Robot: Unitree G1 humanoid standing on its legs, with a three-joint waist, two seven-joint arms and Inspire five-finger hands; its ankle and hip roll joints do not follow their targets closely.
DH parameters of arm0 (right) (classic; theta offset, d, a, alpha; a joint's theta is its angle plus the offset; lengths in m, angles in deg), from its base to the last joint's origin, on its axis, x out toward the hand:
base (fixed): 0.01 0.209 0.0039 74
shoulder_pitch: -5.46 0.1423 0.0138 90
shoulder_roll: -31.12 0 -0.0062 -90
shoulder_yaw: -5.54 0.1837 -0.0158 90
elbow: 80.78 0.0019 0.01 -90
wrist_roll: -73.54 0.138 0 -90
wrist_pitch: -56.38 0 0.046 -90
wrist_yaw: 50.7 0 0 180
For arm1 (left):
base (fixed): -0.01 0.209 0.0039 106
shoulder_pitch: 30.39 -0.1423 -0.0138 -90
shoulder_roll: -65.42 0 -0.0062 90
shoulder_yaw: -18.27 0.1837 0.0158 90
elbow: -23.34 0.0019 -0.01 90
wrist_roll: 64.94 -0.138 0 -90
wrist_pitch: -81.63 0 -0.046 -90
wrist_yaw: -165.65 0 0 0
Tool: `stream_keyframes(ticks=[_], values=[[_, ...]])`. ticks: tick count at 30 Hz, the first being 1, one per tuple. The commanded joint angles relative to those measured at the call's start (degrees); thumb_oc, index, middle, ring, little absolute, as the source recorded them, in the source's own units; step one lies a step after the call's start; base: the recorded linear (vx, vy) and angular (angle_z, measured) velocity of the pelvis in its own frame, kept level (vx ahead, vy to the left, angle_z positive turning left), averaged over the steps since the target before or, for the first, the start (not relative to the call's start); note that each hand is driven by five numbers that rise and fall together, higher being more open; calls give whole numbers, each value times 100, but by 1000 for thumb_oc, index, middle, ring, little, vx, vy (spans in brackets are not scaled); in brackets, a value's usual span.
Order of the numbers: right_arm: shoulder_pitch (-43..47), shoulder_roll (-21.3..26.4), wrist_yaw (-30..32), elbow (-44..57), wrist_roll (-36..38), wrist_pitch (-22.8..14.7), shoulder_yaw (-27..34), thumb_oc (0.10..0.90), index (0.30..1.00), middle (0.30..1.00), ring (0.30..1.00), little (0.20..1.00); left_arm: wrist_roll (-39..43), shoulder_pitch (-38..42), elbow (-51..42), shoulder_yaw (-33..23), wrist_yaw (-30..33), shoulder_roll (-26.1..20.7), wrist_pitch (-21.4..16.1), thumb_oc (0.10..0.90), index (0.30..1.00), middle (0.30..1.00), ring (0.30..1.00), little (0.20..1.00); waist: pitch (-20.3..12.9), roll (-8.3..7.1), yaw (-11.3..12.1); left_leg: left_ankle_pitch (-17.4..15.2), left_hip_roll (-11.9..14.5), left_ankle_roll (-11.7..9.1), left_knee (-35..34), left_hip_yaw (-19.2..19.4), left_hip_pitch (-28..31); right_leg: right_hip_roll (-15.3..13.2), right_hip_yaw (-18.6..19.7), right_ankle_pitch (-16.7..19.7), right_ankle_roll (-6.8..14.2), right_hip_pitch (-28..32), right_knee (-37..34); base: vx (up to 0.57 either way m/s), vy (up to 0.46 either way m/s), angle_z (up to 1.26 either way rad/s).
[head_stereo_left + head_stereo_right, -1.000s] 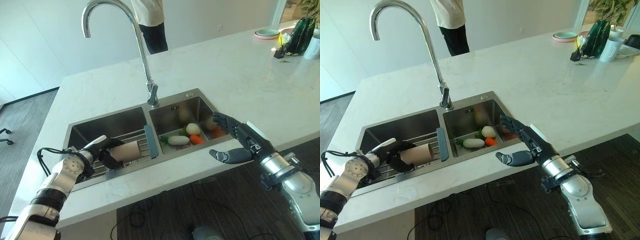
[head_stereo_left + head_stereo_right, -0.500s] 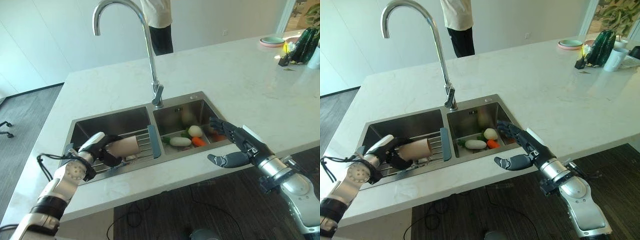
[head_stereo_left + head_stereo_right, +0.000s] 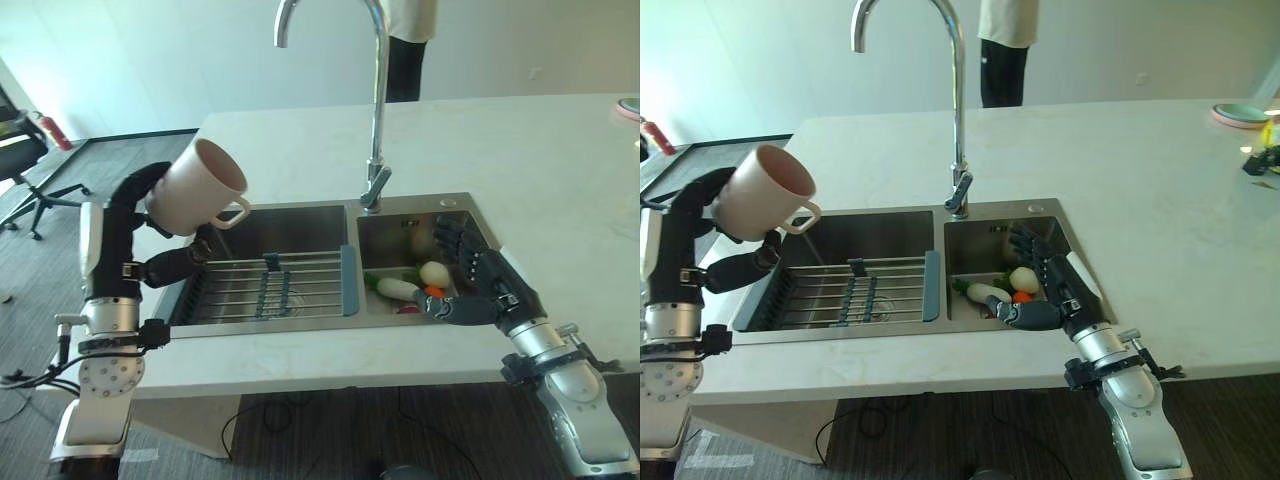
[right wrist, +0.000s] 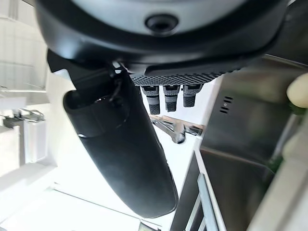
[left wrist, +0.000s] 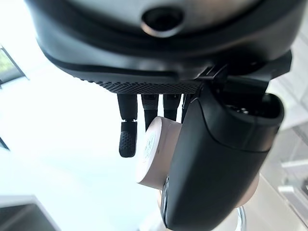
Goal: Place the dishes in the dishwasher.
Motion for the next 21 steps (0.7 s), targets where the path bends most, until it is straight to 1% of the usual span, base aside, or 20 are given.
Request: stream_keyframes(ticks=[1, 2, 4, 6, 7, 8, 9, 10, 11, 12, 13, 14, 15, 16, 17, 18, 19, 20, 21], values=[[179, -255, 395, 886, 413, -1075, 568, 800, 900, 900, 900, 900, 1091, 310, -587, -609, 300, -45, -908, 400, 300, 300, 300, 300, -277, -66, 104, -308, 210, -251, 365, 28, -222, -349, 56, -565, 782, 597, -241, 45, -147, 29], [75, -388, 506, 1004, 348, -1179, 607, 800, 900, 900, 900, 900, 1162, 38, -845, -692, 278, 278, -1056, 400, 300, 300, 300, 300, -239, -84, 195, -266, 215, -289, 365, -10, -244, -364, 17, -569, 776, 590, -241, 41, -166, 18], [-127, -438, 616, 1259, 344, -1263, 677, 800, 900, 900, 900, 900, 1331, -272, -1268, -672, 260, 662, -1138, 400, 300, 300, 300, 300, -191, -96, 316, -135, 235, -363, 365, -84, -358, -403, -53, -572, 754, 584, -241, -33, -73, 21], [-181, -433, 688, 1314, 301, -1419, 662, 800, 900, 900, 900, 900, 1699, -403, -1465, -624, 142, 899, -1202, 400, 300, 300, 300, 300, -134, -98, 459, -45, 254, -400, 365, -174, -518, -457, -160, -602, 735, 570, -241, -134, -26, 48], [-134, -430, 703, 1313, 268, -1452, 634, 800, 900, 900, 900, 900, 1744, -415, -1521, -597, 120, 959, -1238, 400, 300, 300, 300, 300, -110, -92, 492, -24, 282, -412, 365, -133, -569, -489, -243, -611, 733, 565, -241, -182, 4, 45], [-60, -411, 766, 1308, 196, -1484, 591, 800, 900, 900, 900, 900, 1824, -382, -1585, -533, 98, 990, -1230, 400, 300, 300, 300, 300, -80, -94, 514, 9, 332, -428, 365, 3, -603, -541, -368, -615, 735, 564, -241, -198, 25, 46], [27, -353, 874, 1285, 133, -1530, 554, 800, 900, 900, 900, 900, 1915, -299, -1601, -455, 31, 996, -1218, 400, 300, 300, 300, 300, -43, -114, 501, 55, 407, -454, 365, 291, -567, -628, -561, -621, 743, 588, -241, -184, 36, 82], [67, -315, 928, 1272, 117, -1535, 555, 800, 900, 900, 900, 900, 1937, -255, -1588, -418, -3, 990, -1235, 400, 300, 300, 300, 300, -41, -133, 487, 85, 441, -454, 365, 467, -533, -682, -650, -598, 742, 576, -241, -263, 115, 116], [232, -124, 1120, 1197, 175, -1563, 578, 800, 900, 900, 900, 900, 2005, -35, -1522, -240, -56, 923, -1326, 400, 300, 300, 300, 300, 12, -241, 392, 195, 505, -423, 365, 1117, -235, -930, -980, -551, 747, 634, -241, -257, 163, 134], [307, -44, 1220, 1145, 189, -1551, 607, 800, 900, 900, 900, 900, 2080, 89, -1499, -155, -91, 892, -1359, 400, 300, 300, 300, 300, 42, -299, 356, 304, 507, -406, 365, 1371, -93, -1044, -1113, -496, 751, 655, -241, -196, 206, 160], [355, -2, 1275, 1105, 184, -1539, 629, 800, 900, 900, 900, 900, 2135, 179, -1478, -101, -105, 869, -1388, 400, 300, 300, 300, 300, 43, -309, 316, 245, 530, -447, 365, 1413, 43, -1079, -1146, -543, 799, 723, -241, -171, 245, 205], [392, 67, 1393, 1031, 107, -1540, 674, 800, 900, 900, 900, 900, 2252, 331, -1439, -11, -193, 830, -1426, 400, 300, 300, 300, 300, 47, -325, 208, 239, 711, -436, 365, 1861, 265, -1216, -1383, -472, 819, 742, -241, -194, 285, 203], [425, 96, 1488, 968, 5, -1576, 694, 800, 900, 900, 900, 900, 2340, 450, -1377, 55, -271, 804, -1459, 400, 300, 300, 300, 300, 56, -311, 123, 207, 866, -443, 365, 2129, 399, -1303, -1570, -411, 837, 753, -241, -351, 422, 181], [446, 109, 1620, 912, -89, -1581, 736, 800, 900, 900, 900, 900, 2438, 599, -1273, 161, -413, 788, -1520, 400, 300, 300, 300, 300, 30, -275, 2, 66, 1092, -459, 365, 2495, 566, -1422, -1857, -291, 868, 747, -241, -275, 396, 179], [442, 102, 1650, 894, -106, -1580, 756, 800, 900, 900, 900, 900, 2486, 658, -1220, 219, -484, 794, -1520, 400, 300, 300, 300, 300, 14, -242, -54, -44, 1120, -457, 365, 2524, 592, -1446, -1971, -228, 899, 754, -241, -213, 380, 202], [426, 100, 1688, 878, -82, -1571, 788, 800, 900, 900, 900, 900, 2577, 682, -1189, 260, -570, 773, -1505, 400, 300, 300, 300, 300, 1, -222, -66, -189, 1126, -439, 365, 2472, 598, -1518, -2055, -130, 952, 719, -241, -107, 338, 250], [429, 63, 1727, 834, -18, -1545, 789, 800, 900, 900, 900, 900, 2686, 672, -1166, 327, -711, 775, -1467, 400, 300, 300, 300, 300, -3, -200, -27, -327, 1082, -418, 365, 2381, 585, -1594, -2109, 3, 1034, 667, -241, -75, 516, 177], [464, -44, 1663, 762, 71, -1520, 762, 800, 900, 900, 900, 900, 2795, 641, -1181, 398, -925, 807, -1322, 400, 300, 300, 300, 300, 1, -163, 55, -532, 934, -363, 365, 2165, 535, -1764, -2238, 229, 1161, 622, -241, -40, 484, 158], [462, -73, 1660, 763, 52, -1505, 760, 800, 900, 900, 900, 900, 2785, 620, -1202, 412, -970, 818, -1290, 400, 300, 300, 300, 300, 7, -158, 84, -569, 889, -346, 365, 2114, 512, -1822, -2269, 320, 1193, 622, -241, -7, 518, 115]])
